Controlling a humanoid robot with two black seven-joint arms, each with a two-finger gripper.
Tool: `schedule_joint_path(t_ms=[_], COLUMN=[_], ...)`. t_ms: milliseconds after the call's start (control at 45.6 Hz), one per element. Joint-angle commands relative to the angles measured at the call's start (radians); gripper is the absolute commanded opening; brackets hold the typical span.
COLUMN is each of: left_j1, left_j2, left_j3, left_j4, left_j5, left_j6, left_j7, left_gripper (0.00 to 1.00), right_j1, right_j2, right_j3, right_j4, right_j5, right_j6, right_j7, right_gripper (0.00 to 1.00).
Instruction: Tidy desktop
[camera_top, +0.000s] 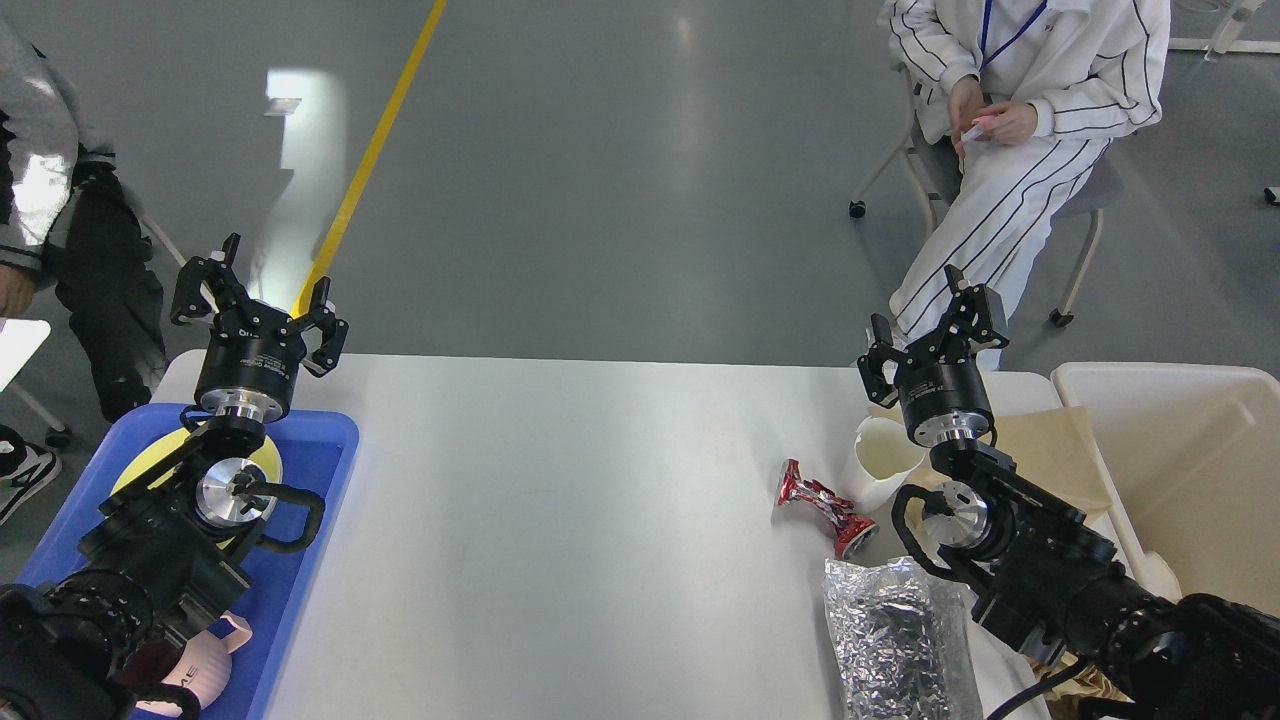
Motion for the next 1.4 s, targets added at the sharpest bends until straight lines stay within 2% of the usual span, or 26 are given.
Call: schedule_joint_path(t_ms=[0,1227,1381], left_j1=[0.002,0.002,0.002], left_j2=[0.0,0.0,0.0], left_j3=[-0.001,-0.001,-0.001], left_j4=[0.0,0.0,0.0], left_j5=[0.0,0.0,0.0], left_j6=[0.0,-0.003,-0.003], left_j7=[0.0,0.0,0.0], left_gripper=[0.97,0.97,0.97], right_j1=[0.0,0.008,0.081], right_j2=[0.0,0.0,0.037], right_j3=[0.0,-0.002,-0.005], right_j4=[0.0,-0.015,-0.067], right_j5=[0.0,0.003,0.006], right_j6=[-0.001,-0.008,-0.008], right_j7=[0.0,0.0,-0.012], right_gripper=[1.0,1.0,1.0])
